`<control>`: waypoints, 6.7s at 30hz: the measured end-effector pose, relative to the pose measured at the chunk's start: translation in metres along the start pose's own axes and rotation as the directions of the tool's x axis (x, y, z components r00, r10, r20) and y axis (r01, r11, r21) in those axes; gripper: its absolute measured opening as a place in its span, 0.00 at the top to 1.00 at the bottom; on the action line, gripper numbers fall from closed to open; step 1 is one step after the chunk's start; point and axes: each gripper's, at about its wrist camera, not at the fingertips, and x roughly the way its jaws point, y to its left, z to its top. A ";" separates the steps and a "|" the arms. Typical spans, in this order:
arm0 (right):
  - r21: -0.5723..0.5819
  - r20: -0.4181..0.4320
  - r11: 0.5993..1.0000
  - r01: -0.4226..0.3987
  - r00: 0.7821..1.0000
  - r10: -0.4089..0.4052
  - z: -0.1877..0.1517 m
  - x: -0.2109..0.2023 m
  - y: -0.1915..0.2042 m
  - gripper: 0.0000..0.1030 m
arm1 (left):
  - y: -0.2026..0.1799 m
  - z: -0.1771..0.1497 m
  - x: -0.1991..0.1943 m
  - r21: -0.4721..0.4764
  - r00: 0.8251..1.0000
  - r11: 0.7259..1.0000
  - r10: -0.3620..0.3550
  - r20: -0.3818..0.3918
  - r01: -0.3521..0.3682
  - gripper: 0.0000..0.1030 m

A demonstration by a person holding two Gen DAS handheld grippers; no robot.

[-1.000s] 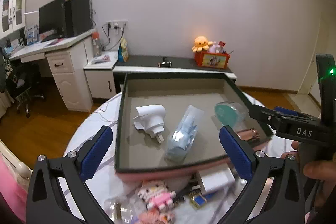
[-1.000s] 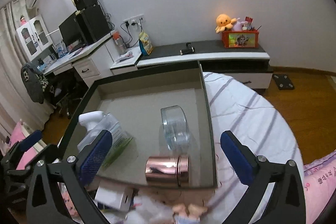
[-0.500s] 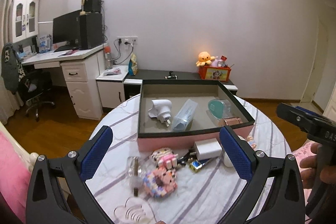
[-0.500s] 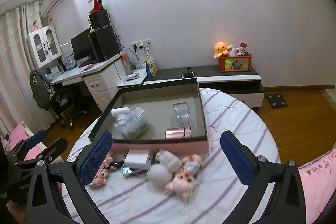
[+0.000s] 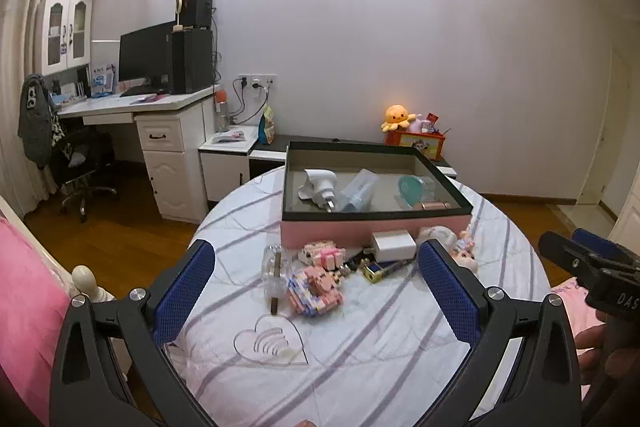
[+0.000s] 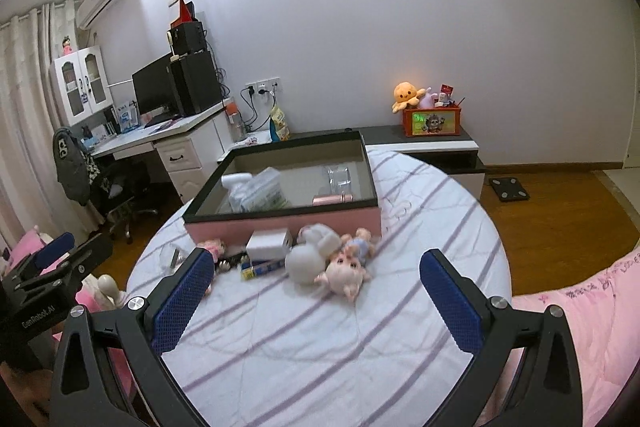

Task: Organize rigid objects
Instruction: 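Withdraw both tools from the box back over the bed, then grasp the pink block figure with the left gripper while the right grasps the pig doll, then lift the block figure and pig doll toward the pink box, then lower the block figure and pig doll into the box and release both, then withdraw both tools from the box back over the bed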

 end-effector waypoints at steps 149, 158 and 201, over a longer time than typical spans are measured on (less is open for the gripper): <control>-0.184 -0.133 0.957 -0.223 0.971 0.201 0.083 0.107 0.018 0.57 | 0.003 0.061 0.102 0.057 0.984 0.986 -0.154 -0.084 0.159 0.40; -0.141 -0.235 0.968 -0.209 0.957 0.172 0.116 0.206 0.015 0.57 | -0.017 0.105 0.211 0.061 0.970 0.983 -0.161 -0.180 0.174 0.40; -0.023 -0.046 0.997 -0.078 0.996 0.077 0.048 0.060 -0.003 0.00 | 0.010 0.040 0.066 0.011 0.997 0.998 -0.060 -0.050 0.061 0.00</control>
